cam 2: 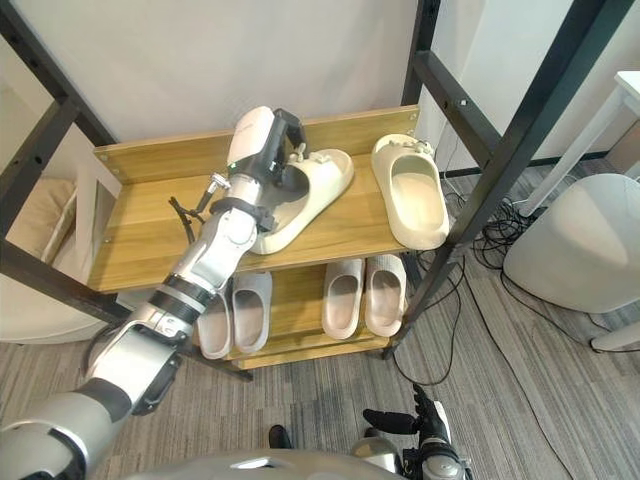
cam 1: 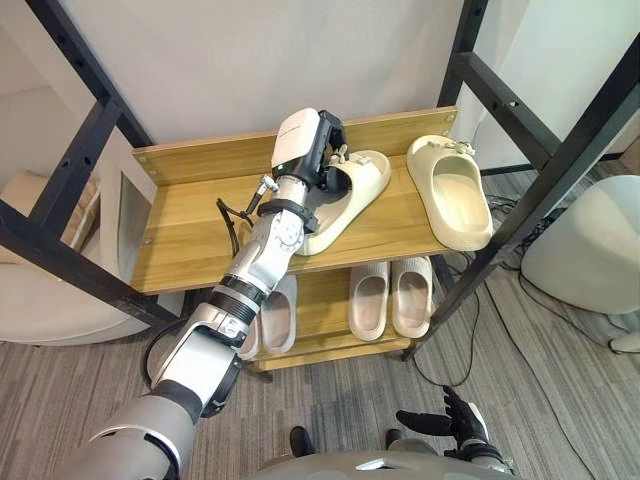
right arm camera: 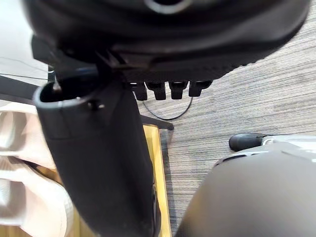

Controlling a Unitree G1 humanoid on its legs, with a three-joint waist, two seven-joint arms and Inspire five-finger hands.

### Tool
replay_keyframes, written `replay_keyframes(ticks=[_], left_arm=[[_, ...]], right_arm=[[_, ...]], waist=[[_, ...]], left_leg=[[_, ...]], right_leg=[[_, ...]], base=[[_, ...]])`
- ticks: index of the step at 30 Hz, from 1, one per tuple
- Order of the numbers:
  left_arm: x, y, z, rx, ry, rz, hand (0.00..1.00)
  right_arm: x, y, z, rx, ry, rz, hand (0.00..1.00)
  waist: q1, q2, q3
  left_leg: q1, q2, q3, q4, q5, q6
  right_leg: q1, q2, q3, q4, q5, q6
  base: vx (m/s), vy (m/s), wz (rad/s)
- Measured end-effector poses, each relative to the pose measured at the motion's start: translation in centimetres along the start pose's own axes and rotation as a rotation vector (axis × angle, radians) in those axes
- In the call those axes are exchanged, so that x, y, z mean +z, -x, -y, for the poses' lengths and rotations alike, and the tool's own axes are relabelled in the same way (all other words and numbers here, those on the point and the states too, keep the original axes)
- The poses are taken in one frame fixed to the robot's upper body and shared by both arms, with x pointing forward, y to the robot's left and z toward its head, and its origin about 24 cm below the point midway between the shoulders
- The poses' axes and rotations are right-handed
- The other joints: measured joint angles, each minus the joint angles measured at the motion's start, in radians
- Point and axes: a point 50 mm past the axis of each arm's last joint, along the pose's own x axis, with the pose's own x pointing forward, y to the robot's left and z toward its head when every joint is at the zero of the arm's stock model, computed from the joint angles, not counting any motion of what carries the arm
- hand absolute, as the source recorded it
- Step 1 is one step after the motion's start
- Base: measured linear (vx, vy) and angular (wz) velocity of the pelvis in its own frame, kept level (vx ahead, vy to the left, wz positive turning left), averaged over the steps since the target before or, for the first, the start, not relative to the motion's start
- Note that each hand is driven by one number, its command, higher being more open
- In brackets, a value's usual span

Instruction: Organize the slippers on the shoe rack

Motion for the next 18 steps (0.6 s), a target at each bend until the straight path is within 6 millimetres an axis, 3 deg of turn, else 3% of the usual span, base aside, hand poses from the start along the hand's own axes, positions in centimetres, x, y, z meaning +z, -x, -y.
replay_keyframes(ticks=[7, 18], left_arm=[[1.6, 0.0, 1.4, -0.029, 0.080, 0.029, 1.00], [2.0, 0.0, 1.5, -0.032, 0.109, 0.040, 1.00]], right_arm=[[0.0, 0.0, 0.0, 0.000, 0.001, 0.001, 1.00], [0.0, 0.0, 0.0, 0.001, 0.001, 0.001, 1.00]], waist=[[0.000, -0.002, 0.008], [0.002, -0.008, 0.012]], left_leg=[[0.009, 0.003, -0.003, 0.000, -0.004, -0.005], [0.009, 0.006, -0.017, 0.000, -0.004, -0.006]], right_leg=[[0.012, 0.003, -0.003, -0.003, -0.003, -0.004], [0.021, 0.007, -0.019, -0.005, -0.006, -0.008]], base=[[0.00, 0.000, 0.00], [-0.01, -0.004, 0.04]])
